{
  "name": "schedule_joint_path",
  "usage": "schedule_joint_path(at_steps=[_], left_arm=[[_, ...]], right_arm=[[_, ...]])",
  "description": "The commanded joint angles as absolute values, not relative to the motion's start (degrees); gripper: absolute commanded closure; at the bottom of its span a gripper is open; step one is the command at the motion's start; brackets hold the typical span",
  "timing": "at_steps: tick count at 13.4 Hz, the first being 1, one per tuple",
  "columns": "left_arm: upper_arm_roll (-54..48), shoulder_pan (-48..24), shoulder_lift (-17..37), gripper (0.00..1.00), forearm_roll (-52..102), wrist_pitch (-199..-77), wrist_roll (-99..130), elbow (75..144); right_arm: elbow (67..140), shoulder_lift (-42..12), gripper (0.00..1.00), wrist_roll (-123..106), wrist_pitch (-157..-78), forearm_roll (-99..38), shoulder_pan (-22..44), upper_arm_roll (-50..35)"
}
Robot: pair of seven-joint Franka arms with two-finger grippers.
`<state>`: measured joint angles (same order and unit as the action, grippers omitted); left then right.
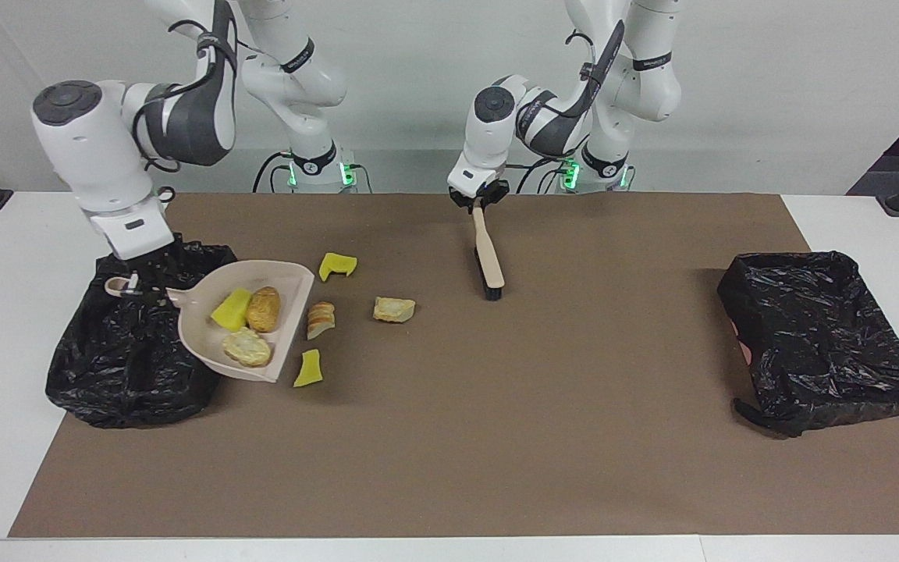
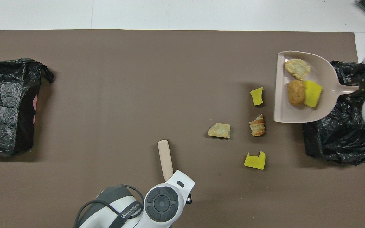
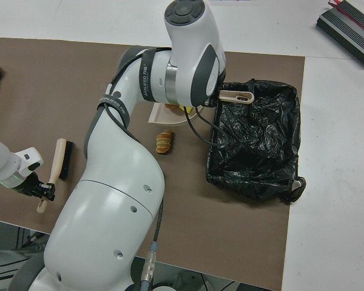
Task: Sweep and dump trash in bin
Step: 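Carry the dustpan to the trash bag with the right gripper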
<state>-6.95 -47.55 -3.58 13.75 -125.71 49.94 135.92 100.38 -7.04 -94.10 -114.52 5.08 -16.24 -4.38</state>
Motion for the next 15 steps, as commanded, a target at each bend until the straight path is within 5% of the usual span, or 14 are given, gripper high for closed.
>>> schedule_joint_path(at_steps=[1, 2, 8, 15], left_arm=[[-6.0, -49.6, -3.3, 0.8, 12.8, -128.1, 51.3, 137.8], [-6.0, -49.3, -3.0, 0.02, 12.8, -127.6, 51.1, 137.5], [-5.4, -42.2, -3.4, 0.0, 12.7, -123.0, 50.4, 133.3], [-5.4, -26.9, -3.1, 0.0, 5.8, -123.3, 38.2, 126.5]], right_arm=[[101.0, -5.5, 1.0, -104.0, -114.1, 3.8, -22.9, -4.9], [101.1, -5.2, 1.0, -105.8, -114.6, 4.6, -24.8, -4.8], [101.4, -5.3, 1.0, -98.1, -117.6, 20.4, -26.7, -4.7], [106.1, -4.0, 1.0, -77.0, -116.3, 44.6, -18.9, -4.7]])
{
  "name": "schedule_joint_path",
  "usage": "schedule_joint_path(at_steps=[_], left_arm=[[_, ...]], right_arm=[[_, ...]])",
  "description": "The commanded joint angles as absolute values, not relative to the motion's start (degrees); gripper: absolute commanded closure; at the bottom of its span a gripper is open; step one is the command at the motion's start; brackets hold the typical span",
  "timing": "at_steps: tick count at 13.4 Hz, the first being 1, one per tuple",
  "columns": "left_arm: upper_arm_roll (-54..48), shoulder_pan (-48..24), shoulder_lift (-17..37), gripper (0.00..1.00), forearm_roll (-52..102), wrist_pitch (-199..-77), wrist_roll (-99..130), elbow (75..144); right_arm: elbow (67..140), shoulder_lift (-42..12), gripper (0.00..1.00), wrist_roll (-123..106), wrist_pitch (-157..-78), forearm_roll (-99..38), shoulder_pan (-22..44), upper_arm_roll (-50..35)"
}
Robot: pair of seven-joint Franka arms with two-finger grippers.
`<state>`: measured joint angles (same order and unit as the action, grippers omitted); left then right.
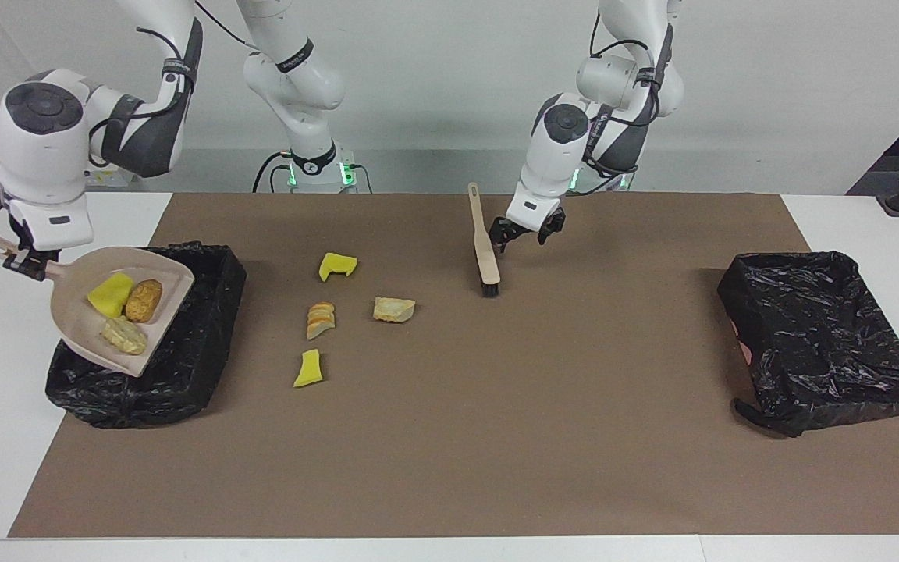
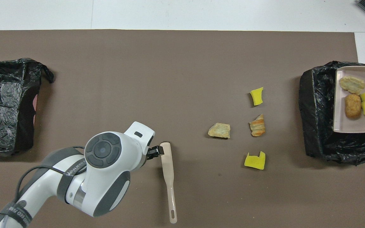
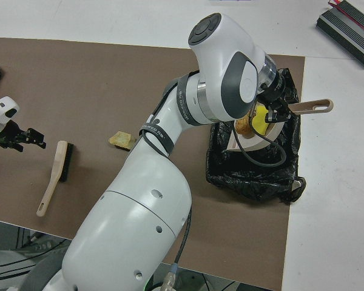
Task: Sweep and dump trash in bin
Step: 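Tip the dustpan over the trash bag with the right gripper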
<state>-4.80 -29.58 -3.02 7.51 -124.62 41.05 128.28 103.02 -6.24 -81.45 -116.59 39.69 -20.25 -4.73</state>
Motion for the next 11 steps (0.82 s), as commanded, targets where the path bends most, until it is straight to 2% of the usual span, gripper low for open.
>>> schedule_joint_path(at_steps=[1, 7, 11], left_arm=[[-5.4, -25.4, -3.4, 0.0, 4.8, -123.0, 35.5, 126.3], [-5.4, -12.8, -5.7, 0.0, 4.7, -116.4, 20.5, 123.9], [-5.4, -4.5, -6.2, 0.0, 4.7, -115.8, 9.6, 122.2]], right_arm=[[107.0, -3.6, 1.0, -73.2, -115.0, 48.5, -17.6, -4.7], [109.0, -1.8, 1.0, -67.8, -108.5, 64.0, -10.8, -4.8], [108.9, -1.1, 1.0, -68.8, -105.0, 69.5, -9.1, -4.8]])
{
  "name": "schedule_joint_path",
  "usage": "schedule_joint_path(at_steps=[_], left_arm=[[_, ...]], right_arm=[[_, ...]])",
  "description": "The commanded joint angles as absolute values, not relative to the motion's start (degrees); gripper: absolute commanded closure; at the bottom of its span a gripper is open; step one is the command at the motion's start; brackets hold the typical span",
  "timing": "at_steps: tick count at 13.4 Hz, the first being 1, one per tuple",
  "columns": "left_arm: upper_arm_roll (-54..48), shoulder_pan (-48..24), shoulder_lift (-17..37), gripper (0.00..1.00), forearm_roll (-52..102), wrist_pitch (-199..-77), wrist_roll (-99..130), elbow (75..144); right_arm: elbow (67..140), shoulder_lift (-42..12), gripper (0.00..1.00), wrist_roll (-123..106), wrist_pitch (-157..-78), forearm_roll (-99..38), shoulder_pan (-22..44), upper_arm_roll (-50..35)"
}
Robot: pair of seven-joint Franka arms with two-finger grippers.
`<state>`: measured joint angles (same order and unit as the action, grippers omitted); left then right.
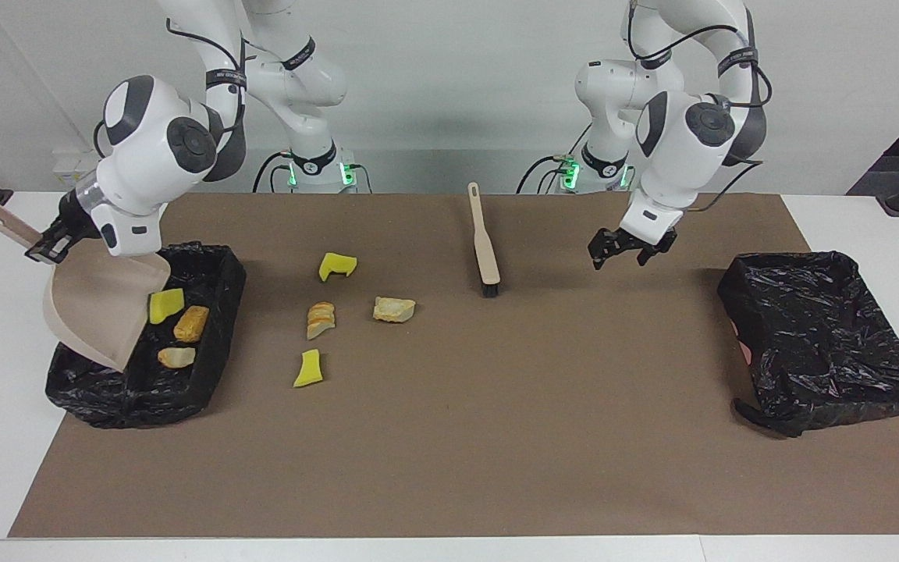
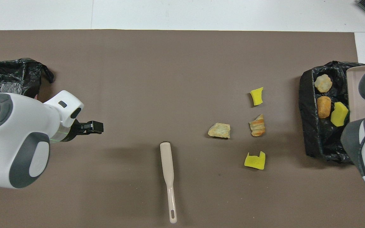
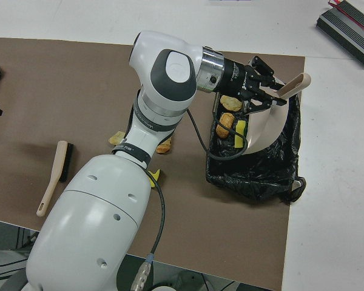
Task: Sweep and dump trash in bin
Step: 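Tip the dustpan over the trash bag with the right gripper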
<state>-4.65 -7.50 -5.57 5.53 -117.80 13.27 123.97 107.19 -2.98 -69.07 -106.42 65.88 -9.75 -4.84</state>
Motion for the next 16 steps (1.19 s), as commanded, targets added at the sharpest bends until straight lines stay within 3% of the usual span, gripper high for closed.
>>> schedule_joint_path(at_steps=[1, 4, 7, 11, 16], left_arm=[[-5.4, -2.7, -6.2, 0.0, 4.7, -113.0, 7.6, 120.2], [-5.4, 0.8, -6.2, 0.0, 4.7, -101.7, 2.2, 111.2], [-4.8, 1.6, -7.4, 0.0, 4.7, -96.3, -0.2, 106.8], [-4.3, 1.7, -8.0, 0.0, 4.3, -82.4, -1.5, 94.1], [-4.8, 1.7, -10.8, 0.0, 4.3, -82.4, -1.8, 94.6]], right_arm=[[108.5, -0.5, 1.0, -70.0, -104.8, 69.7, -9.0, -4.8], [105.9, -0.4, 1.0, -71.4, -105.6, 69.6, -9.0, -5.4], [103.7, -0.9, 1.0, -70.7, -105.2, 66.9, -7.6, -7.1], [101.0, -2.9, 1.0, -64.3, -105.3, 51.3, -6.1, -7.9], [95.6, -7.0, 1.0, -51.0, -104.5, 36.6, -1.3, -8.2]])
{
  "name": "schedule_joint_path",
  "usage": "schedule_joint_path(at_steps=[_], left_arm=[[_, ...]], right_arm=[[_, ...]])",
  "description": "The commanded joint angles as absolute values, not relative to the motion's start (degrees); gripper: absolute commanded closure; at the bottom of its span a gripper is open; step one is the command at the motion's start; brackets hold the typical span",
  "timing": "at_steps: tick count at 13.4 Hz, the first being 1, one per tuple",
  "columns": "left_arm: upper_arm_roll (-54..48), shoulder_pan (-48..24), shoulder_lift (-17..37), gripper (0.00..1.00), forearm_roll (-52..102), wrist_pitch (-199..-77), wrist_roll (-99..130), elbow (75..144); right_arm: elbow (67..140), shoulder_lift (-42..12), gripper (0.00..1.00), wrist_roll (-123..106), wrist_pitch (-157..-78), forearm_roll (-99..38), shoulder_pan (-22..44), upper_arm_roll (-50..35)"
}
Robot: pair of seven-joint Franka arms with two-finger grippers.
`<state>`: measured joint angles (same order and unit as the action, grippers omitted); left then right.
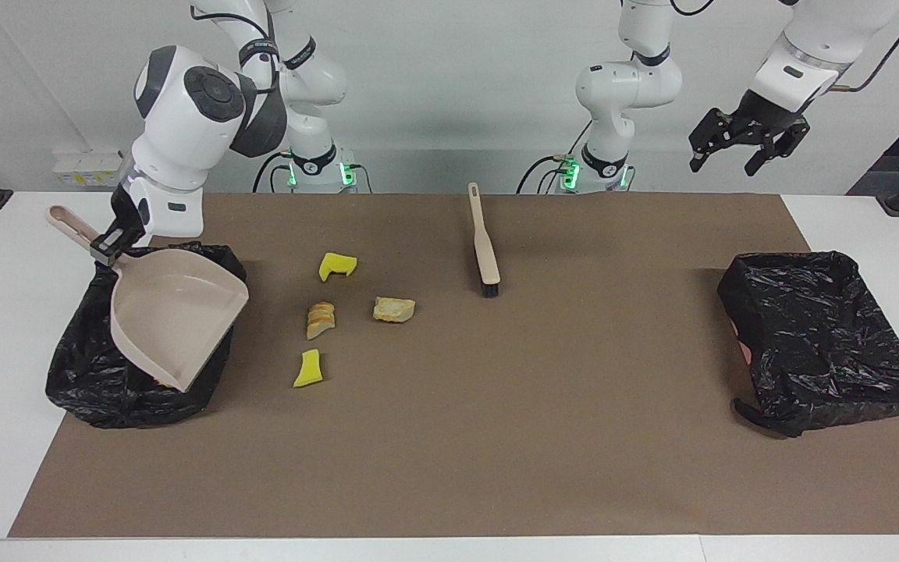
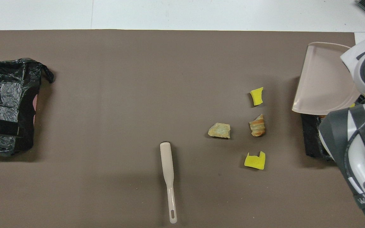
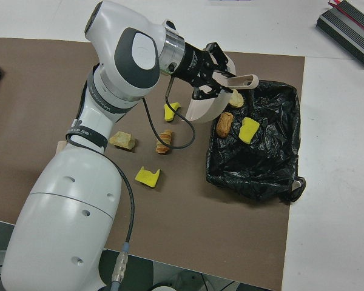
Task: Sweep and dump trash in bin
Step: 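Tip the dustpan over the trash bag with the right gripper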
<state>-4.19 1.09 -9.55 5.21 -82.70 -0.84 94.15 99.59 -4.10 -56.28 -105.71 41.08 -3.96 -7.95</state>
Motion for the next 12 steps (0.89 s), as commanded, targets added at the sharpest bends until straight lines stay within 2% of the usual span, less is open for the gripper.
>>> schedule_joint_path(at_steps=[1, 4, 7, 11, 12], left_arm=[[-4.6, 1.7, -11.0, 0.0, 4.4, -83.2, -1.8, 95.2], [-4.5, 1.8, -11.7, 0.0, 4.4, -85.9, -1.6, 96.6], [-4.5, 1.5, -11.9, 0.0, 1.3, -88.9, -1.6, 97.6], [-4.7, 1.0, -12.0, 0.0, -0.5, -88.7, -0.8, 97.7], [-4.7, 1.0, -12.1, 0.0, -0.4, -88.8, -0.6, 97.8]], right_arm=[[93.9, -8.4, 1.0, -43.6, -103.5, 34.2, 0.9, -8.3], [83.2, -16.3, 1.0, -27.6, -99.9, 28.6, 6.6, -8.3], [77.9, -21.9, 1.0, -11.8, -100.3, 23.6, 10.9, -8.2], [61.6, -35.0, 1.0, 10.0, -94.2, 18.1, 18.6, -8.1], [58.5, -37.0, 1.0, 14.4, -93.5, 15.1, 19.6, -8.2]])
